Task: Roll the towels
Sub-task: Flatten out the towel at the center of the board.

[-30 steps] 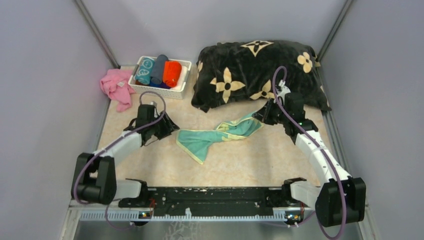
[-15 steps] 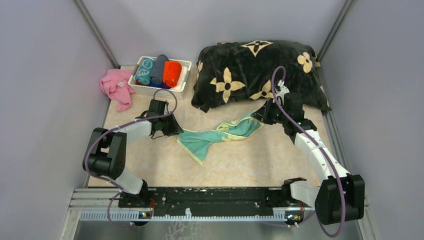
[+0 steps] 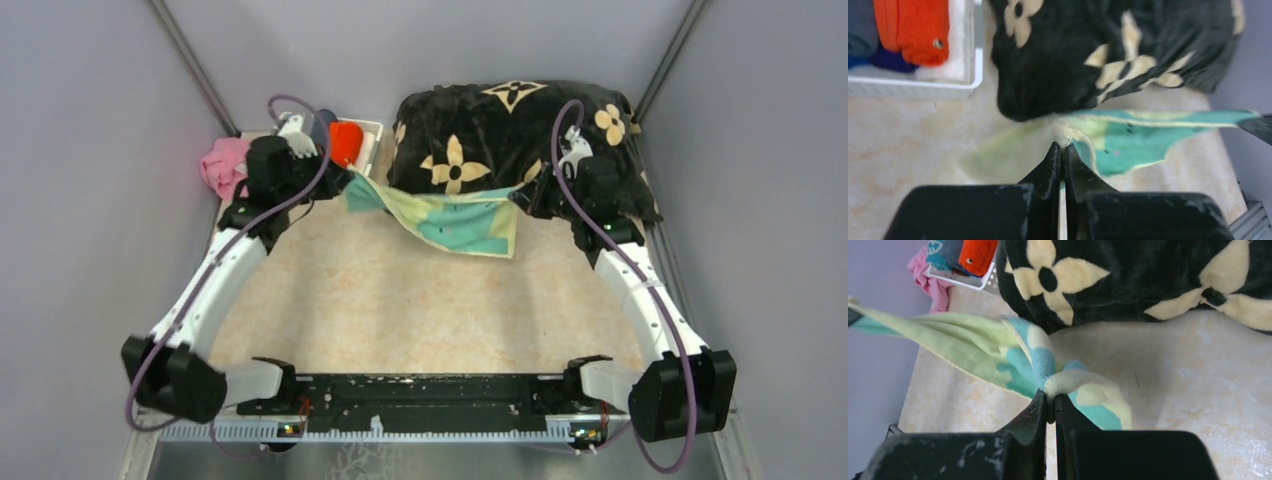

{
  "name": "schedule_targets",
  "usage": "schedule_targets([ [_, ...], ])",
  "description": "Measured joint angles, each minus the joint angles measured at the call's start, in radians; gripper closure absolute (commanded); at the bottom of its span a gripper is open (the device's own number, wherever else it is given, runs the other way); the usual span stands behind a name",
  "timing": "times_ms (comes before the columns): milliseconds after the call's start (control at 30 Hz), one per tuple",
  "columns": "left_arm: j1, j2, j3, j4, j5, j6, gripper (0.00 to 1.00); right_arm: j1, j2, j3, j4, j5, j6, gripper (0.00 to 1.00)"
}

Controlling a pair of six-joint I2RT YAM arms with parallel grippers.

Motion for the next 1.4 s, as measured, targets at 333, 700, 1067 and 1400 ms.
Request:
schedule_targets([
  [333,0.0,-0.525,-0.327,-0.005,0.25,0.063,0.46,-0.004,-0.01,0.023,-0.026,0.017,0.004,0.94],
  [700,0.0,-0.616,-0.489,-0.14,0.185,-0.038,0.23,-0.004,0.077,0.009,-0.056,0.031,0.003,0.9],
  [1067,-0.04,-0.022,-0.402,0.029,0.179,-0.122,0.32,-0.018,0.21,-0.004,-0.021,0.134,0.021,0.59],
  [1400,-0.144,0.323,-0.222,0.146,0.148,-0.164,0.35,-0.078,0.263,-0.017,0.009,0.216,0.037,0.38],
])
